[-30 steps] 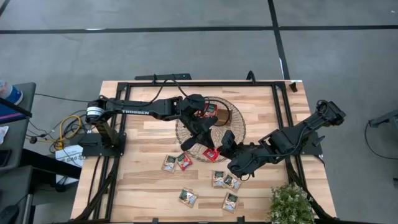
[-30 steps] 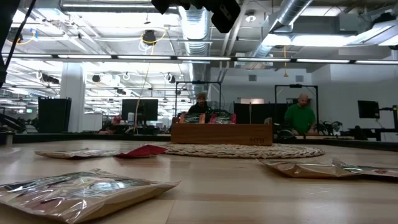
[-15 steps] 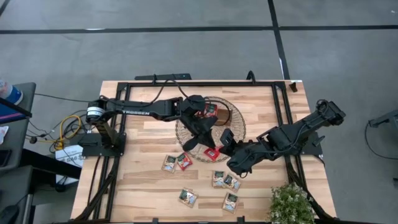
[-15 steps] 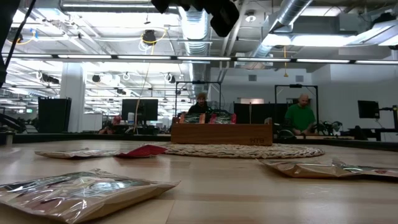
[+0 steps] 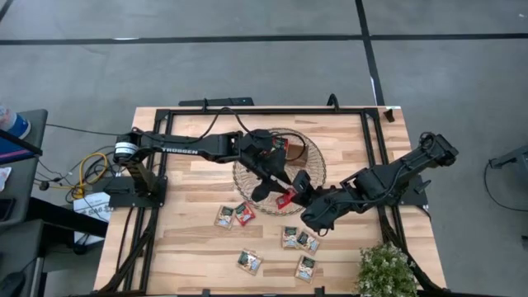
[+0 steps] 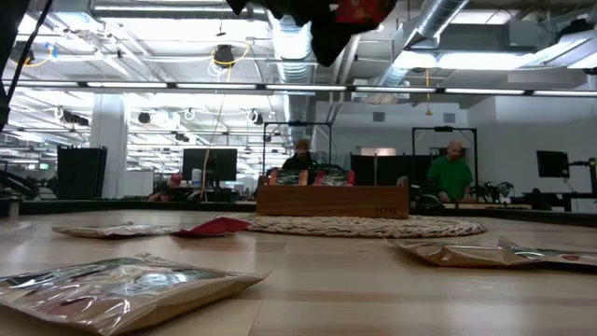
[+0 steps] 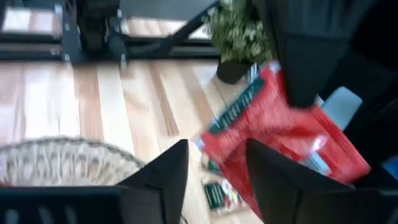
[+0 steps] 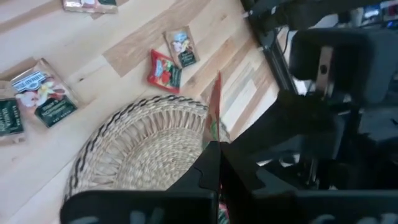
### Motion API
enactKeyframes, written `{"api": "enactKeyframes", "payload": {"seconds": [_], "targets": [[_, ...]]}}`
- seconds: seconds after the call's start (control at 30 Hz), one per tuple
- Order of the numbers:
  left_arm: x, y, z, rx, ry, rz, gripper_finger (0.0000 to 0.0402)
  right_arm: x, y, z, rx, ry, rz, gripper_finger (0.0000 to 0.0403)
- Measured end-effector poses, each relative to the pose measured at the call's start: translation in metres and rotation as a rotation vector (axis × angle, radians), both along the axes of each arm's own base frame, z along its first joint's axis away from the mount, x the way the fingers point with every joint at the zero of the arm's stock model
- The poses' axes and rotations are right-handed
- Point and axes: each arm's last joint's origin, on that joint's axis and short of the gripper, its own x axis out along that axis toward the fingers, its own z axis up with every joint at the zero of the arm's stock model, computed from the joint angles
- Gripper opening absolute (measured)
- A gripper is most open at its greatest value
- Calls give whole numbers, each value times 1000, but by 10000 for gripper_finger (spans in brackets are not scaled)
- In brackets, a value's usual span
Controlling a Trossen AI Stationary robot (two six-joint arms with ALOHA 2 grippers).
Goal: Pick & Place Tea
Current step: Put the red tea bag into the middle section of the wooden organizer
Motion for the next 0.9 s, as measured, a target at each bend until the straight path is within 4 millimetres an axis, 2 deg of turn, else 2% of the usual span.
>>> {"api": "enactKeyframes", "payload": {"seconds": [0.13, 0.3, 0.43, 0.67, 0.8, 0.9], "targets": [[-7, -2, -5, -26, 107, 9, 174, -7, -3, -1, 8, 61, -54, 0], [-15, -12, -9, -28, 210, -9, 177, -15, -12, 12, 46, 113, -139, 0], [-18, -26, -2, 18, 177, -7, 177, -18, -26, 33, 175, 141, -217, 0], [-21, -49, 9, 214, 89, 80, 178, -27, -71, 65, 524, 277, -422, 0], [-19, -57, 13, 314, 26, 172, 178, -25, -91, 69, 674, 324, -484, 0], [-17, -63, 16, 349, -20, 198, 178, -25, -102, 68, 702, 345, -516, 0]]}}
